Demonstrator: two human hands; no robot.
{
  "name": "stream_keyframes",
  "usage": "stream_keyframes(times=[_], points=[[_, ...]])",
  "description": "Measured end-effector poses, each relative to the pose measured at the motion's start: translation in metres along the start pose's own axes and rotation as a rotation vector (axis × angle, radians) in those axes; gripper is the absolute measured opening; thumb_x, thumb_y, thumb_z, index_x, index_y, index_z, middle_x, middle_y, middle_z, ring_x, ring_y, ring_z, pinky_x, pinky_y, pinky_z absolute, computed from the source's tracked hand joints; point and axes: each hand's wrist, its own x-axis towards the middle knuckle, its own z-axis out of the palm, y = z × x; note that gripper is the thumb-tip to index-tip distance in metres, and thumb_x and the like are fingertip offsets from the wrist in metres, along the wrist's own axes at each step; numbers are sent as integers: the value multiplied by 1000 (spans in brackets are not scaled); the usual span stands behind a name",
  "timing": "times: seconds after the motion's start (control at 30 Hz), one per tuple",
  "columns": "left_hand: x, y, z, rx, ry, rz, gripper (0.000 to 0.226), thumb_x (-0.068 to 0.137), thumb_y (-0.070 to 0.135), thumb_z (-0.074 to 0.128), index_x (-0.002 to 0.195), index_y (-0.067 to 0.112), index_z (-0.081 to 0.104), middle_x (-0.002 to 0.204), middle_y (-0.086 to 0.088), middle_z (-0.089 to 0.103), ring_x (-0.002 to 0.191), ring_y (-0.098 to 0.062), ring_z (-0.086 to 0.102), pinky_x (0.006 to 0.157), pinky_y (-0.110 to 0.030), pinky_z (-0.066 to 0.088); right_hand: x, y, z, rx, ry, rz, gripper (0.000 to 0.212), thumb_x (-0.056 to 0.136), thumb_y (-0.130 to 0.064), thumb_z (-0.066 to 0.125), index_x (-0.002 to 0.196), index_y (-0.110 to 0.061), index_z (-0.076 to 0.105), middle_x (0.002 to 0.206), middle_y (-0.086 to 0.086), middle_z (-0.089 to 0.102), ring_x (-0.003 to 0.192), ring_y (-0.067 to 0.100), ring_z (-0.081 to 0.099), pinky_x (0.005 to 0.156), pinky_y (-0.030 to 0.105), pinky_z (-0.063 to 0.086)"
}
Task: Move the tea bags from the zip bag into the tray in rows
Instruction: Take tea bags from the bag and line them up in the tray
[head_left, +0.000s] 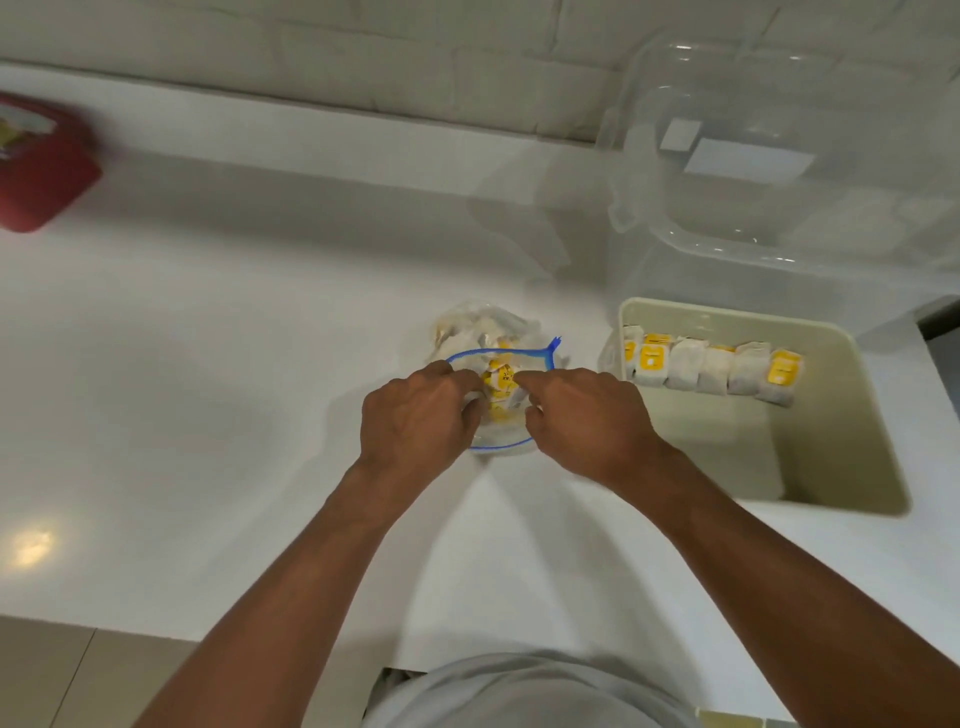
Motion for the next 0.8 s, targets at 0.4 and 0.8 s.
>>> stream_keyframes(times=[0.4,0.8], points=[[3,-8,-6,62,-113,51,25,92,51,54,112,41,65,108,8,64,89,-20,66,64,-25,35,23,-20,-11,-206,-58,-90,30,97,-20,48,113,-37,66,111,-5,65,96,25,62,69,31,34],[21,-9,-18,145,-140,-13,27,97,48,45,105,43,70,85,8,59,77,-18,57,64,-27,35,44,-14,-14,-91,-113,-105,25,90,-39,60,113,-43,68,107,-4,66,98,24,62,73,30,34]])
